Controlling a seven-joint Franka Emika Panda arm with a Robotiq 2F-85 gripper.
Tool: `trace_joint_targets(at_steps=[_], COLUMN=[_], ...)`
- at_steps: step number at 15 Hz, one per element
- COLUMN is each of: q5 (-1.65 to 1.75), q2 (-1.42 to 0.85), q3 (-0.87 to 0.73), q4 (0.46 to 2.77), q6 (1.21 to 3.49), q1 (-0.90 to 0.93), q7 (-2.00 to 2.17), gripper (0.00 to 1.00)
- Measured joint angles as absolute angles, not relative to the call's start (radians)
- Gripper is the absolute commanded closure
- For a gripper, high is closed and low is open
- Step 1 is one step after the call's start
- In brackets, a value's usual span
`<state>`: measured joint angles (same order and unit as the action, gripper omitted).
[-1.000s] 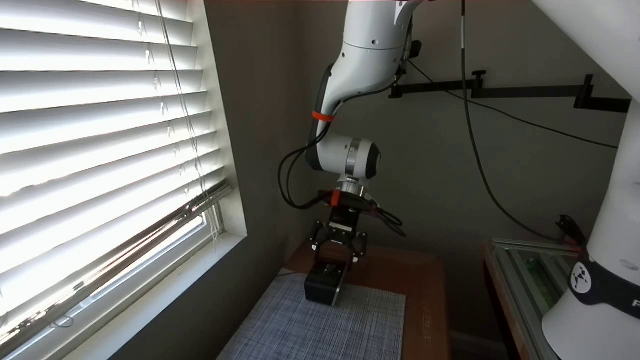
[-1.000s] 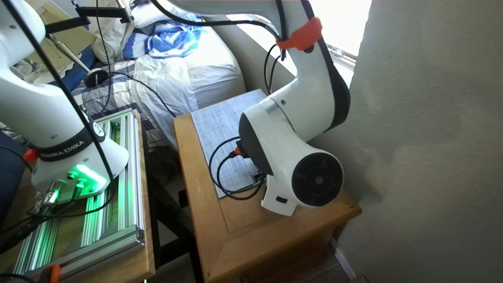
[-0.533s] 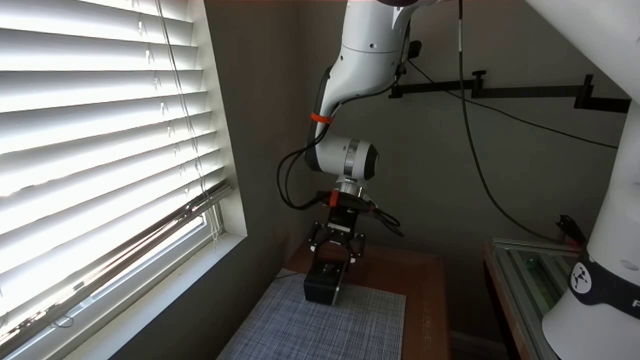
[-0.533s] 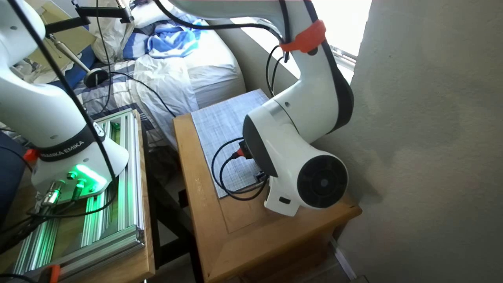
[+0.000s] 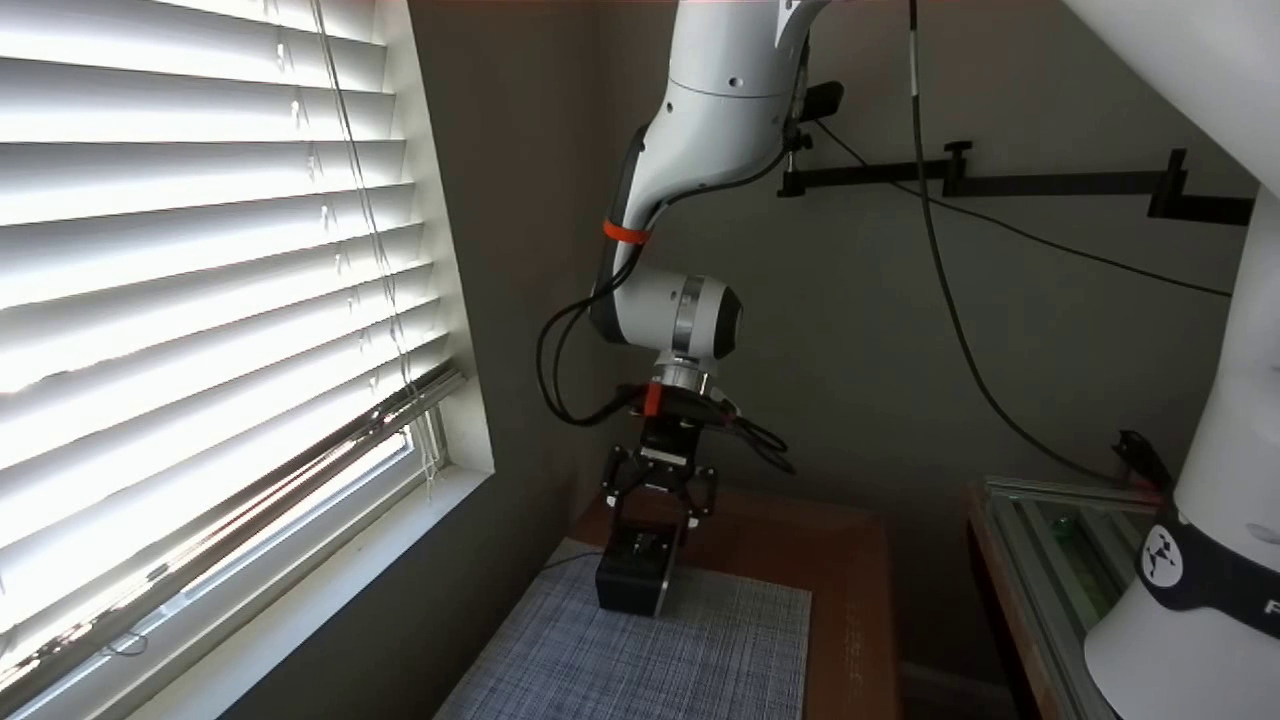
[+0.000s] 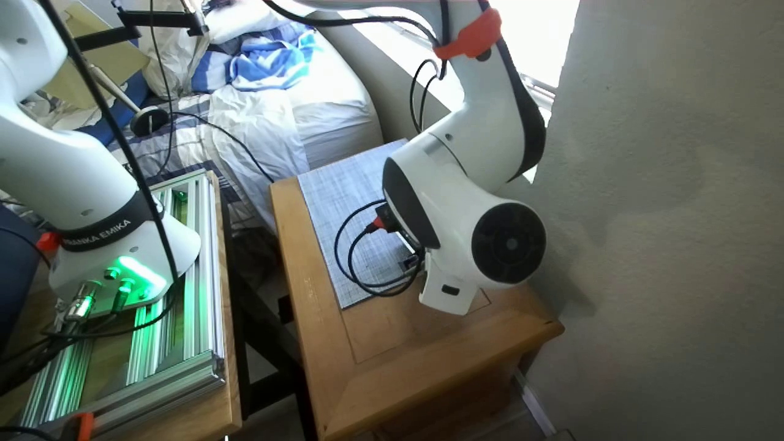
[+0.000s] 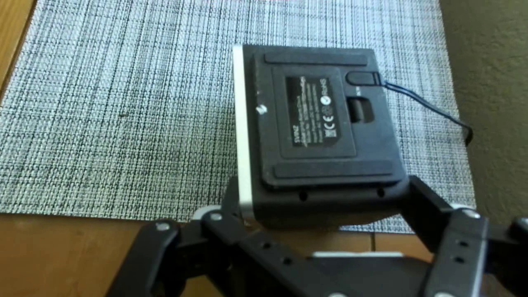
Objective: Lift the alarm clock and put it up straight
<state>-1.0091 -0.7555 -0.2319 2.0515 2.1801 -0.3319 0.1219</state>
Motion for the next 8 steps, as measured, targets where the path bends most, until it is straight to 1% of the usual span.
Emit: trace_joint_targets(at_steps=[3,8], q5=[-1.008,-1.001], q2=[-0.705,-0.596], q3=[-0.234,-0.234], q4=[2.107,2.24], q6=[2.288,2.538], q1=[-0.254,-0.12], q7=[0.131,0.163], gripper=[0.32,0.32])
